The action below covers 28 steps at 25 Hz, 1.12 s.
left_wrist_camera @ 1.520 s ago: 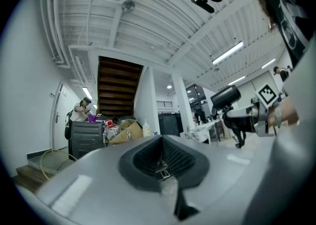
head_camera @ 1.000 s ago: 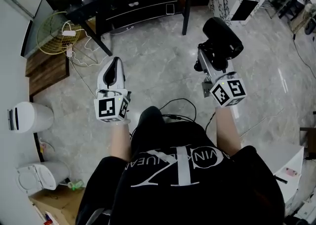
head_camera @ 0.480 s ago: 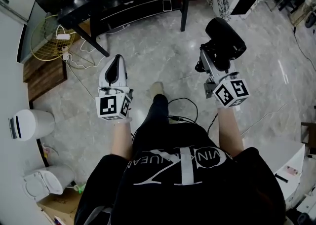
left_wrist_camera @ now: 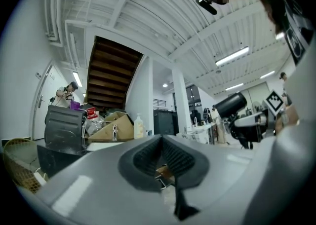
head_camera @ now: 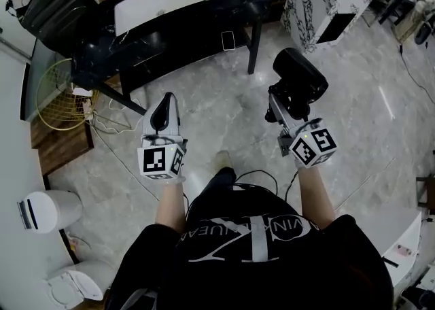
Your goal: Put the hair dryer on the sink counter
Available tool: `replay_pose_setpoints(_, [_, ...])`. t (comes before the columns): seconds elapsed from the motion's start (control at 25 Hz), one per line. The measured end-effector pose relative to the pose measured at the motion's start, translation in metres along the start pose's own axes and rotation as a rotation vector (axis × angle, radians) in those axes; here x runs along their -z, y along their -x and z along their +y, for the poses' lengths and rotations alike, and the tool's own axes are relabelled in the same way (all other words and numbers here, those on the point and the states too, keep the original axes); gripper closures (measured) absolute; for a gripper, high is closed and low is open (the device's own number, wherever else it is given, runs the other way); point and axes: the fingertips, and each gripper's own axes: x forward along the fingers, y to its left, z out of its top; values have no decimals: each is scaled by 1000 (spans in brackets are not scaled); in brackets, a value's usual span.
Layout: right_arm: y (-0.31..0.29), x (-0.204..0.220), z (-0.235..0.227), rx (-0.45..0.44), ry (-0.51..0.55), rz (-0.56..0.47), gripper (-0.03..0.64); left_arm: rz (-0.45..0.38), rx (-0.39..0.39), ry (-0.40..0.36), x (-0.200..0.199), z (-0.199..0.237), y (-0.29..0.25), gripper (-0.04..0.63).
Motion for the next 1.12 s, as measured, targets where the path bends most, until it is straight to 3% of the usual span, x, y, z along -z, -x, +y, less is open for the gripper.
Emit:
replay_pose_setpoints(0.48, [-145, -1, -45, 28, -24, 13, 374, -3, 45, 8, 16, 78, -140, 595])
replay_pose_setpoints(0.84, [-190, 7, -65, 15, -32, 49, 375, 20, 59, 27, 35, 83, -182, 595])
replay_pose_setpoints(1.12, [-260, 10, -108, -41, -68, 69, 375, 35, 21, -2, 41, 101, -238, 595])
